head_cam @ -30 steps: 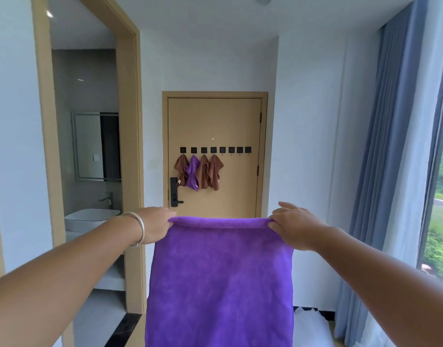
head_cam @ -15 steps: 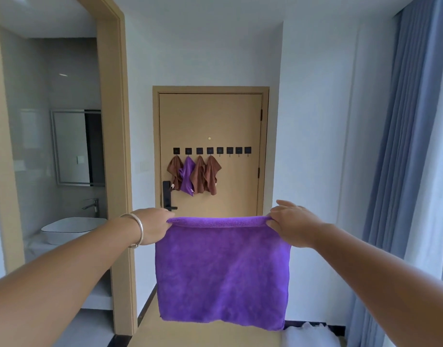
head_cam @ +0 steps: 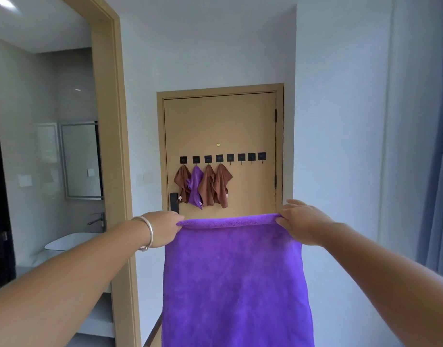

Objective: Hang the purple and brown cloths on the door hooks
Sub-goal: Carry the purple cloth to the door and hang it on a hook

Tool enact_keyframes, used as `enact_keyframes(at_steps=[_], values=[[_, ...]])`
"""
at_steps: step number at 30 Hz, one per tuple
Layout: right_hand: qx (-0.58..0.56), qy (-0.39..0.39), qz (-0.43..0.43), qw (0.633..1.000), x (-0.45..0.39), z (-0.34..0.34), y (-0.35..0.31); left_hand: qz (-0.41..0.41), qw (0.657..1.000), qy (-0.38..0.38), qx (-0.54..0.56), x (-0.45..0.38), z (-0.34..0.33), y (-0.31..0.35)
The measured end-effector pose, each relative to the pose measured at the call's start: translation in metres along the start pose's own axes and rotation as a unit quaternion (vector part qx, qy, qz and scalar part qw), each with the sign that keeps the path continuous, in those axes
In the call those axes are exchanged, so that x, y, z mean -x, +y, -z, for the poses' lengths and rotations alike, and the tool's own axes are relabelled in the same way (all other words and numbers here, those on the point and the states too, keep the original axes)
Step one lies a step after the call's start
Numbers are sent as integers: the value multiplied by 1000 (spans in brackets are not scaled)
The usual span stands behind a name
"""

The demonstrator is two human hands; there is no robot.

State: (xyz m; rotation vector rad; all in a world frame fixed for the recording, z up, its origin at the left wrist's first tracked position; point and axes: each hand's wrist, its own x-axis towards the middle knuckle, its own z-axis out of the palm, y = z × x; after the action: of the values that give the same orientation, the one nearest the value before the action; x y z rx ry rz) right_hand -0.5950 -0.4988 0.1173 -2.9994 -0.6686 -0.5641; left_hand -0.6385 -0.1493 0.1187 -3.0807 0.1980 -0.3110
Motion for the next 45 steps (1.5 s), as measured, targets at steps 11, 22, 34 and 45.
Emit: enact_keyframes(at_steps=[11,22,34,45], values=[[-36,-1,7,999,-124,-67,44,8,1000,-18,-22,-134,-41,-33],[-28,-3,-13,1000,-305,-127,38,-29,999,-8,-28,-297,-60,-135],[-26,-34,-37,998,-461,-193,49,-33,999,-5,3,-443,-97,-219],[-37,-27,-18,999,-601,-243,132,2,1000,-10,11,-594,-127,-218]])
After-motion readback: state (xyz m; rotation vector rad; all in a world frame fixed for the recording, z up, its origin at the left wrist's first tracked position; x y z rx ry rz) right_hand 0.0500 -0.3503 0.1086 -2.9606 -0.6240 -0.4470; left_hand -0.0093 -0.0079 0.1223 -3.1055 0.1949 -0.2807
